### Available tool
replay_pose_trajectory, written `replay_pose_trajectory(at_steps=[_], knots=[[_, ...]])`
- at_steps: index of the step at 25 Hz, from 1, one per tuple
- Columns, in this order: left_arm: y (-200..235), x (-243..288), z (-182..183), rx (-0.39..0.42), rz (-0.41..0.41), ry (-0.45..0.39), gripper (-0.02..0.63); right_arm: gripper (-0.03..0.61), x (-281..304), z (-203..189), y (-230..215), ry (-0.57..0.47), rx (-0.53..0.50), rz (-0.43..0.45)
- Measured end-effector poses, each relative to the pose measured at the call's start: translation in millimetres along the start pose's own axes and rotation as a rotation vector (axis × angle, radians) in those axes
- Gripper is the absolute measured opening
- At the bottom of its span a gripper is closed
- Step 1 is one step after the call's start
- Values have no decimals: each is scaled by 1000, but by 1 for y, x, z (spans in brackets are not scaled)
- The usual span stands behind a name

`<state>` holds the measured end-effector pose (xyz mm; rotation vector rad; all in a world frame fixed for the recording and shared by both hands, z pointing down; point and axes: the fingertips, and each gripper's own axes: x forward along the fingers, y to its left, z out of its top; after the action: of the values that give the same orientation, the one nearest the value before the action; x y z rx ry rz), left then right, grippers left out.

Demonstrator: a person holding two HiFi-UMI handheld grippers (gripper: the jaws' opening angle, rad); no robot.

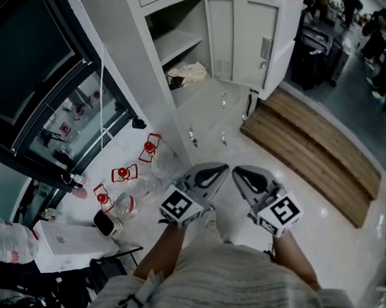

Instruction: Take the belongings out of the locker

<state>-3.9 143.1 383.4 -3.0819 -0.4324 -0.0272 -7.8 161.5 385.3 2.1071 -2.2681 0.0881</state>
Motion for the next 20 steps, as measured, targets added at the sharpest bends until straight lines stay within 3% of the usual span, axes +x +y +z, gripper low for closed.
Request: replay_pose_trajectory(at_steps=[10, 20], knots=[[97, 33, -3, -16, 18, 3, 3, 2, 73, 5, -67, 28, -1, -2], [176, 39, 5, 12, 40, -12, 3, 2, 150, 17, -92, 29, -12, 38]])
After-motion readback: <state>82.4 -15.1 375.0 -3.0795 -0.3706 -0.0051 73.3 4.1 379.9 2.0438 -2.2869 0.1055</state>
